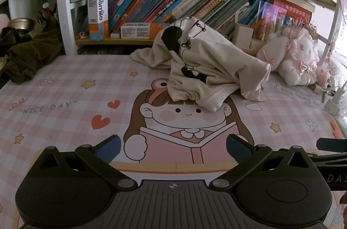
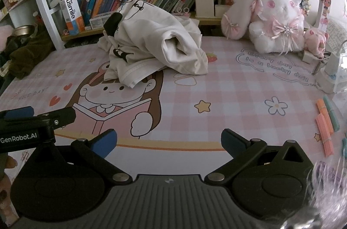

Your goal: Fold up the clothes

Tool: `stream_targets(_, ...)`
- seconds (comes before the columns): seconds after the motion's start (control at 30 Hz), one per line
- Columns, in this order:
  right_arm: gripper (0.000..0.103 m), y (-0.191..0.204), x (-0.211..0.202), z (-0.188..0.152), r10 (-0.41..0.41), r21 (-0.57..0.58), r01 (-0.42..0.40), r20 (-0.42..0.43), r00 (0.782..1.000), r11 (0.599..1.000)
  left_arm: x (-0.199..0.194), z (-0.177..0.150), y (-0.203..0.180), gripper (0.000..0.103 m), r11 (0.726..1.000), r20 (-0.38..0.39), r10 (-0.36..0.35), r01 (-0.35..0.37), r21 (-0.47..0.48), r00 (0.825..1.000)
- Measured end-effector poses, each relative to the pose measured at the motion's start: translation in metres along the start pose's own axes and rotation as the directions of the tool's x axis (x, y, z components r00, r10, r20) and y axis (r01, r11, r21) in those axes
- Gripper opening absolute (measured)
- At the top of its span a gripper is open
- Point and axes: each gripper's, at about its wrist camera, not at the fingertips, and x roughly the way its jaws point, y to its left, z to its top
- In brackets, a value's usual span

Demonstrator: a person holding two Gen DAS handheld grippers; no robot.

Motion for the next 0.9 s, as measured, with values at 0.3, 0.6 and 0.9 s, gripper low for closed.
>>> stream_targets(0.3,0.103,-0.0005,0.0005,0.0,0.003,0.003,-0.003,-0.003,1.0,1.0,-0.0003,0.0,-0.0003,0.103,1.0,-0.002,0.002,-0.002,0.0,1.0)
stream_targets(0.6,0.103,0.0013,0.0014,-0.0007,0.007,0.002,-0.007,-0.009,1.0,1.0,-0.0009,-0.0001,0.0002,0.103,1.0,-0.001,0.003,-0.003,-0.001,1.0)
stream_targets(0.9,0.103,0.0032,0.0031,-0.0014,0.013,0.003,-0.013,-0.015,1.0,1.0,-0.0001,0.0008,0.0017,0.103,1.0,-0.012,-0.001,0.001,-0.004,1.0)
